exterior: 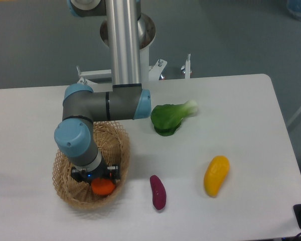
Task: Pick up the orange from the basket
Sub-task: 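Lower the gripper into the basket around the orange and close it, then lift the orange up out of the basket, then carry the held orange over to above the yellow pepper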
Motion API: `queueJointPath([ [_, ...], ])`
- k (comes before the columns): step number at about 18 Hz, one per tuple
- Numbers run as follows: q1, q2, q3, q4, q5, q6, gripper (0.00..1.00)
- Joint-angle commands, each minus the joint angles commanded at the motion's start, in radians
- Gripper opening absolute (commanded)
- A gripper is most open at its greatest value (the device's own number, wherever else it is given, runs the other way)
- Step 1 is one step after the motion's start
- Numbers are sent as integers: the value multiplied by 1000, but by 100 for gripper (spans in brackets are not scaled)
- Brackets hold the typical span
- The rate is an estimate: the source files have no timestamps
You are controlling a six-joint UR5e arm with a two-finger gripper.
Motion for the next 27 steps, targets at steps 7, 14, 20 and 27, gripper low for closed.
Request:
queueJointPath([
  [7, 15, 37, 0, 3, -18, 15, 64],
  [14, 90, 80, -2, 3, -46, 106, 64],
  [20, 205, 106, 9, 3, -61, 215, 64],
  [27, 346, 106, 37, 2, -64, 428, 64],
])
